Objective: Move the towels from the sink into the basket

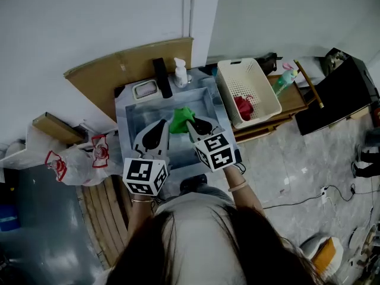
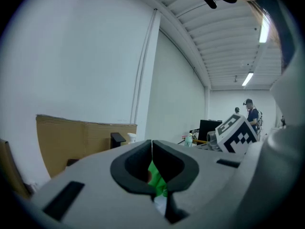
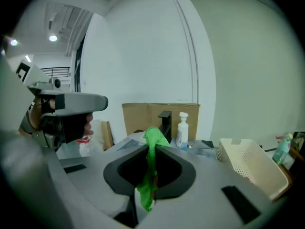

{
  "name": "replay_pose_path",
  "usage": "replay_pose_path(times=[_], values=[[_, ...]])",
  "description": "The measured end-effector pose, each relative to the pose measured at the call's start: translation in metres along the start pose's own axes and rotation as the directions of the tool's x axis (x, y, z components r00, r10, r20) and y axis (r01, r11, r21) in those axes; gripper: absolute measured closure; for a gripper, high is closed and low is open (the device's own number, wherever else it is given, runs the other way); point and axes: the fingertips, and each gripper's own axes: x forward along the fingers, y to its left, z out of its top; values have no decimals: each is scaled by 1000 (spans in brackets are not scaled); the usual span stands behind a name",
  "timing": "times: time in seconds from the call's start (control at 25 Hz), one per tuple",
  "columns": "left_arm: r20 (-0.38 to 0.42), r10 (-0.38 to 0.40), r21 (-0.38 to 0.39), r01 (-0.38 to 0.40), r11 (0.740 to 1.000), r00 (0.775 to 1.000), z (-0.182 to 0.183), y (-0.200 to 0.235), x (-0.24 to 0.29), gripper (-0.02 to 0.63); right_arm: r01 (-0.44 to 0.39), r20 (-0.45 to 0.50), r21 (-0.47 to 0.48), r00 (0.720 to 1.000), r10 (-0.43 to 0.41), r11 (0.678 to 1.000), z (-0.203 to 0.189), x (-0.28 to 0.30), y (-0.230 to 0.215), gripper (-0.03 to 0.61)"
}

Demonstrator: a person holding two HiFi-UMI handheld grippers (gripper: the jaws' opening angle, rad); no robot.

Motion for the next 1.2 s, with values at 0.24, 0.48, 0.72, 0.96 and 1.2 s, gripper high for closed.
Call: replay_pose_path(times=[0.24, 0.48, 0.72, 0.96, 1.2], values=[[-1, -35, 4, 35, 999, 999, -1, 1, 0, 603, 52, 54, 29, 997, -54, 998, 16, -16, -2, 525], [10, -61, -12, 61, 998, 998, 1, 1, 6, 603, 114, 107, 65, 987, -121, 991, 33, -34, -10, 526], [14, -110, -10, 110, 994, 994, 4, -7, 20, 603, 179, 143, 79, 971, -189, 981, 44, -51, -26, 525], [14, -179, 2, 179, 984, 984, 10, -32, 42, 603, 232, 161, 126, 955, -251, 964, 45, -70, -52, 525], [2, -235, 23, 235, 972, 972, 11, -60, 69, 603, 281, 175, 171, 934, -310, 944, 41, -91, -89, 525]])
